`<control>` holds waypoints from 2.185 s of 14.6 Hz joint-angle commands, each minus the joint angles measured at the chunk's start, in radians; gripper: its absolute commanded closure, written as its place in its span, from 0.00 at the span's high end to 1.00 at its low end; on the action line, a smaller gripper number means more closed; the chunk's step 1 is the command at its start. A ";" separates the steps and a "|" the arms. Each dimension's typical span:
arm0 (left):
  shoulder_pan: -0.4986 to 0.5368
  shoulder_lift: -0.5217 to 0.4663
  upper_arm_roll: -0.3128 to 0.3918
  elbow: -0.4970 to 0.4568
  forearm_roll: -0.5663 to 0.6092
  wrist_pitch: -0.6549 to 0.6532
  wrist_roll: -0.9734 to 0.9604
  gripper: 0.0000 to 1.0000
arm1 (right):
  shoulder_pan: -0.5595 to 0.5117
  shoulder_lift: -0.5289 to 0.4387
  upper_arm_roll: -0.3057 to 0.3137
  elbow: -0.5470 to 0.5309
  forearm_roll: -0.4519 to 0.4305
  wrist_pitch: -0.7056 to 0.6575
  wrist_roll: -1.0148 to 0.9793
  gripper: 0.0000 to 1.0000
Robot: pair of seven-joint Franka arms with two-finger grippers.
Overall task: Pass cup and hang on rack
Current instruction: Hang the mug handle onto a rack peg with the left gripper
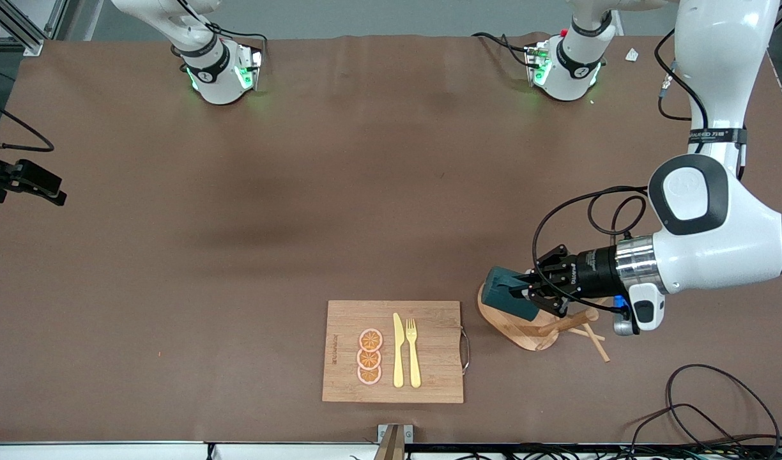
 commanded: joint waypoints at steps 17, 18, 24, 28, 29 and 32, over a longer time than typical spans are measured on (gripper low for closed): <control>0.090 0.067 -0.009 0.004 -0.038 -0.002 0.013 0.04 | 0.015 -0.014 0.015 -0.006 -0.024 0.064 0.017 1.00; 0.096 0.071 -0.009 0.006 -0.038 -0.002 0.013 0.04 | 0.015 -0.016 0.015 -0.006 -0.022 0.061 0.017 1.00; 0.107 0.079 -0.009 0.007 -0.038 -0.002 0.011 0.07 | 0.023 -0.019 0.018 -0.008 -0.022 0.023 0.128 1.00; 0.118 0.083 -0.009 0.007 -0.061 -0.002 0.007 0.36 | 0.017 -0.017 0.015 -0.006 -0.019 0.035 0.058 1.00; 0.121 0.083 -0.009 0.009 -0.087 -0.002 0.001 0.55 | 0.015 -0.017 0.014 -0.006 -0.019 0.033 0.039 1.00; 0.121 0.073 -0.010 0.015 -0.098 -0.004 0.004 1.00 | 0.017 -0.019 0.014 -0.004 -0.019 0.024 0.037 1.00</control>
